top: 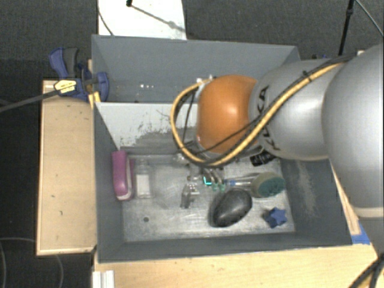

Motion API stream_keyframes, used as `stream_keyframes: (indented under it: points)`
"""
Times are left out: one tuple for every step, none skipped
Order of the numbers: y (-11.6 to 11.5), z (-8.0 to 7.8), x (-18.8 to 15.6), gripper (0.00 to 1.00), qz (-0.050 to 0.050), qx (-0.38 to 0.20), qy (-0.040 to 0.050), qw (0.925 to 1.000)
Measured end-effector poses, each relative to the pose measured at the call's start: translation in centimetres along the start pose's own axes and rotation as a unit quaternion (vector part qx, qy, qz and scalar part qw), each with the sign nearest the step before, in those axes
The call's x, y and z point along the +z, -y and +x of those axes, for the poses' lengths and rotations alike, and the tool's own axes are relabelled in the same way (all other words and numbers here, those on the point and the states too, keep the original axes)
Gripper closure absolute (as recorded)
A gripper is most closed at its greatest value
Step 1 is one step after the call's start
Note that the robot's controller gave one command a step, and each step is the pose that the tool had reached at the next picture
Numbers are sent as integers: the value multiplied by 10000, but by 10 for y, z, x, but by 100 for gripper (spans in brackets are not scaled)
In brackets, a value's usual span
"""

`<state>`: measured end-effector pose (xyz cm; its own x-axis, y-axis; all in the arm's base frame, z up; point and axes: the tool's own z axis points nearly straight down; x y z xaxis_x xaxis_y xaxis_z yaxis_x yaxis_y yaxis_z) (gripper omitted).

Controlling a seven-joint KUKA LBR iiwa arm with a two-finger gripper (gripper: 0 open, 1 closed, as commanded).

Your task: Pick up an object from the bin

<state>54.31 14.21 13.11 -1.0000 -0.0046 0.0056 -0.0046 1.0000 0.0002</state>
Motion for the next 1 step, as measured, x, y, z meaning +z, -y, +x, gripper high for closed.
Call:
stream_keyframes:
  points:
    - [89, 32, 27, 0, 16, -227, 7, 9997]
